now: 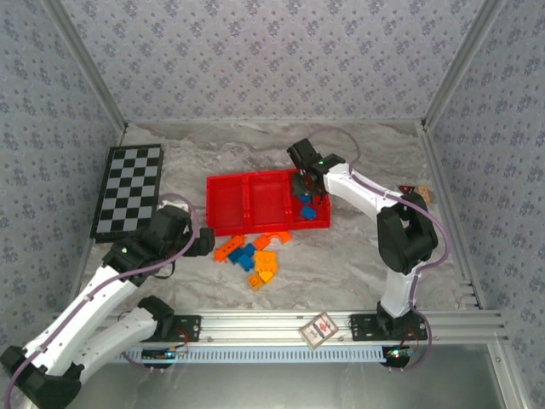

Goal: Sort the legos into containers by color
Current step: Place the lego in the container, then move the container to the center of the table.

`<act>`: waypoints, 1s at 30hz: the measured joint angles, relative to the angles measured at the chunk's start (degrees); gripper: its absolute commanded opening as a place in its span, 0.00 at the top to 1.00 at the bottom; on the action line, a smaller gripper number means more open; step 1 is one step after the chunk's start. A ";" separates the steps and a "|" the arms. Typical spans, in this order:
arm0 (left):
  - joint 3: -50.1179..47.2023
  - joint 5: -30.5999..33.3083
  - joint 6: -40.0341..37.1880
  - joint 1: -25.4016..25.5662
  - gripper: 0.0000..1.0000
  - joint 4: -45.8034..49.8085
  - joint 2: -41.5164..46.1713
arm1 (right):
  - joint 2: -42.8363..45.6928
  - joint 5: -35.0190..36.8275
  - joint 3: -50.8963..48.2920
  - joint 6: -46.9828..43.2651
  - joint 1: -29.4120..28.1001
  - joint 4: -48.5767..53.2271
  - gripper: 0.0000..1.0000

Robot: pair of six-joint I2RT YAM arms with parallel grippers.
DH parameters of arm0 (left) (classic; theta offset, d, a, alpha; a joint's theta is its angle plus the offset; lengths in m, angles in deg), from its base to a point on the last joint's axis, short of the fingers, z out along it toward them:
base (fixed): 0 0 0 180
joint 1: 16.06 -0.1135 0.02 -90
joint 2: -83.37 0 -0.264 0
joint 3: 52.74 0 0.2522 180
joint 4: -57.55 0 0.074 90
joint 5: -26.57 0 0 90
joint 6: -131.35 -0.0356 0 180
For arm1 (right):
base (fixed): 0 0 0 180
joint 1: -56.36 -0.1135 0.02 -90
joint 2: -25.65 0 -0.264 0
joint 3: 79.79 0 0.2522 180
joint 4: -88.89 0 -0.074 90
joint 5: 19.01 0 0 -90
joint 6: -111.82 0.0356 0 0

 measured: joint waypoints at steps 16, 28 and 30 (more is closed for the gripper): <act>0.00 0.02 0.00 0.00 0.00 -0.02 0.09 | -9.81 -1.38 14.34 0.37 4.48 1.53 0.44; 0.00 0.00 0.00 0.00 0.00 -0.02 -0.02 | 14.14 -8.66 -10.67 5.33 1.01 -3.69 0.49; 0.00 0.00 0.00 0.00 0.00 -0.02 -0.02 | 15.15 -10.12 -12.72 6.25 -1.29 -3.78 0.50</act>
